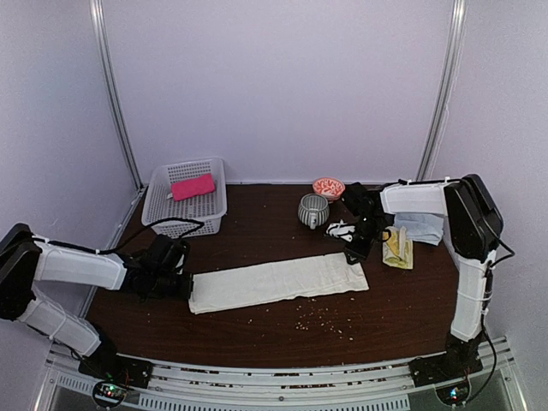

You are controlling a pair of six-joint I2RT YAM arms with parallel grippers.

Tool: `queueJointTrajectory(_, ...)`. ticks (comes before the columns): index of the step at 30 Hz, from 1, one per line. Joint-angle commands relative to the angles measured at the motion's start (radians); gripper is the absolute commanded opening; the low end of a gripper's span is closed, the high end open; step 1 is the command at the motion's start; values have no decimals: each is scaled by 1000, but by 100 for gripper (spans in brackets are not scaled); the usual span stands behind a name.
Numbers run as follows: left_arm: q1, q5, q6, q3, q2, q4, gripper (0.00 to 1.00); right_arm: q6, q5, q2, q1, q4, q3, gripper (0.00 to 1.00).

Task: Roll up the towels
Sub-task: Adjust the towel at the center of the board.

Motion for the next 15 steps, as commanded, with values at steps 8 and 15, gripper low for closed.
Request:
queueJointTrajectory(8,9,-10,-31,35,-190,-115,18,166,-66,-133,-18,-16,53,42)
queueJointTrajectory(15,9,16,-27,29,-138,-81,19,255,-188,-134,-129,-43,-14,47)
